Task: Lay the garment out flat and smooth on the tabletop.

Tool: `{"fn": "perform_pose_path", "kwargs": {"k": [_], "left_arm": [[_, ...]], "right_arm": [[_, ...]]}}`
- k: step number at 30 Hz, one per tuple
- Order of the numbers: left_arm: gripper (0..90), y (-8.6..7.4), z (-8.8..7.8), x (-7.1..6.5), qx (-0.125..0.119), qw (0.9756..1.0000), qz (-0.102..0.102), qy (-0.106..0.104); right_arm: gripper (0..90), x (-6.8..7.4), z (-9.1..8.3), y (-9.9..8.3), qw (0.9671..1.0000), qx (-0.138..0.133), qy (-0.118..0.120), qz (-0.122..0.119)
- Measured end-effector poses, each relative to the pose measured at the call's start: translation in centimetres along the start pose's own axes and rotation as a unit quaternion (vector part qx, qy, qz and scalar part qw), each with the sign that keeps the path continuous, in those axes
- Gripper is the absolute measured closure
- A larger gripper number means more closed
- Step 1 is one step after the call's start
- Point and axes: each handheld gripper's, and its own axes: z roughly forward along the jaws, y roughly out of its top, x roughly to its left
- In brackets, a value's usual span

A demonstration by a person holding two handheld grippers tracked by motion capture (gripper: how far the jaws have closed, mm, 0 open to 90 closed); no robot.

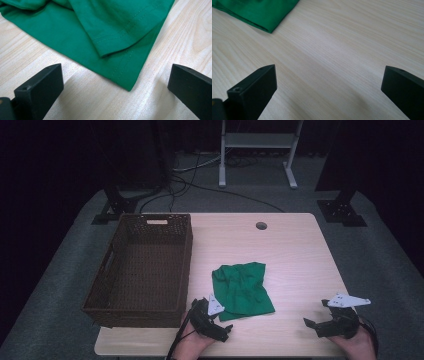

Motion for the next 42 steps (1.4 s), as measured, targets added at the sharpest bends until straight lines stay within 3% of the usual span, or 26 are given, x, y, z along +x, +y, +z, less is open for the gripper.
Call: {"fn": "perform_pose_path", "kwargs": {"k": [21, 42], "left_arm": [[0.0, 0.0, 0.0, 0.1, -0.001, 1.0, 0.0, 0.0], [0.0, 0.0, 0.0, 0.1, 0.0, 1.0, -0.001, 0.001]], "right_arm": [[0.0, 1.0, 0.7, 3.4, 0.9988, -0.031, 0.035, -0.015], [0.0, 2.5, 2.0, 5.2, 0.9966, -0.028, 0.07, -0.032]]}}
